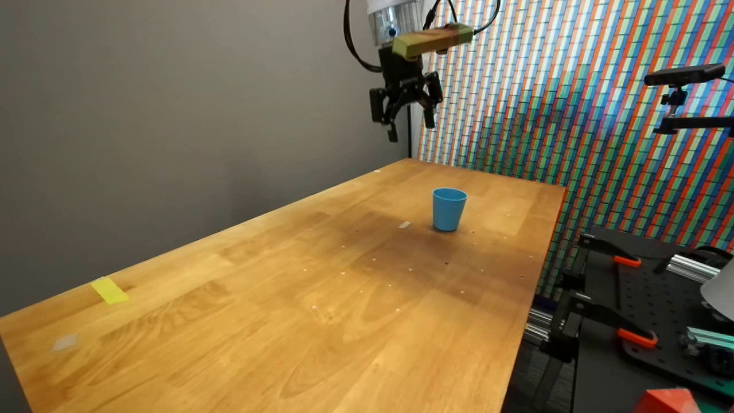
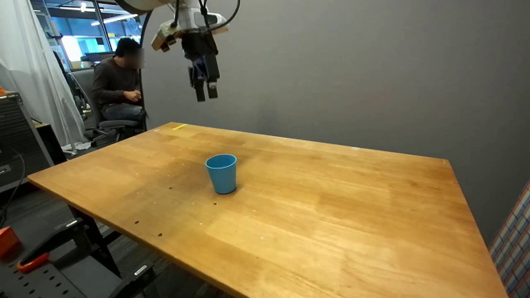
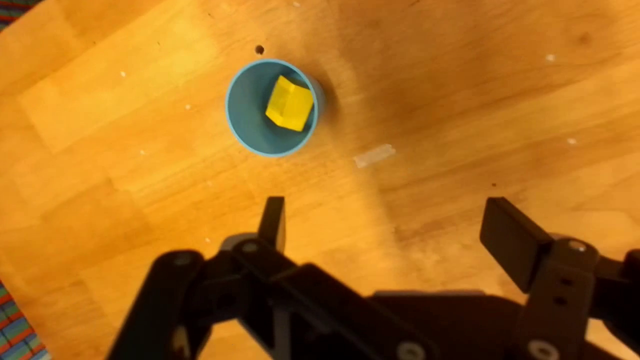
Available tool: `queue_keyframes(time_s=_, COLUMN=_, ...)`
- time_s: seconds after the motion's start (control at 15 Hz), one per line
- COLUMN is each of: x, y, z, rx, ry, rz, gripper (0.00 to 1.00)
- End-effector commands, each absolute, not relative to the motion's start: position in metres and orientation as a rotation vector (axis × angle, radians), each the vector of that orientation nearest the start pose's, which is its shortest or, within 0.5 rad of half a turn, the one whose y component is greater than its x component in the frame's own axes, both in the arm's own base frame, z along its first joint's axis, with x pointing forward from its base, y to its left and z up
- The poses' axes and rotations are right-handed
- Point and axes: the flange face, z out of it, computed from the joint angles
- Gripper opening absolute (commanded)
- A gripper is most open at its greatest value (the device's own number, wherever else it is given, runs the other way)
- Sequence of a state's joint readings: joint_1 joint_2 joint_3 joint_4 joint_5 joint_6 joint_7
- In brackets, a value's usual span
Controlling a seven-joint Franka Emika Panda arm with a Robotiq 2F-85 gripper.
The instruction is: Put the block inside the cup
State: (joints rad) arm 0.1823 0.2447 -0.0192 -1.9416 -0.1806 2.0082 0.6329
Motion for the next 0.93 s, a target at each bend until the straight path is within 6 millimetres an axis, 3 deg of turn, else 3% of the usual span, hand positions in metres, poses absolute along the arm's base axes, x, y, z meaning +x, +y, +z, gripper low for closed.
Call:
queue_keyframes(time_s=0.0, x=0.574, y=0.085, z=0.427, rx=-3.204, ry=0.453, rz=-0.026, gripper=1.00)
queue_keyframes(time_s=0.13, x=0.570, y=0.085, z=0.463, rx=-3.156, ry=0.329, rz=-0.089, gripper=1.00)
queue_keyframes(time_s=0.2, x=0.576, y=0.089, z=0.433, rx=-3.208, ry=0.435, rz=-0.020, gripper=1.00)
queue_keyframes(time_s=0.33, x=0.572, y=0.088, z=0.446, rx=-3.199, ry=0.423, rz=-0.040, gripper=1.00)
queue_keyframes(time_s=0.6, x=0.574, y=0.090, z=0.426, rx=-3.210, ry=0.419, rz=0.012, gripper=1.00)
queue_keyframes(time_s=0.87, x=0.575, y=0.090, z=0.425, rx=-3.210, ry=0.420, rz=0.015, gripper=1.00)
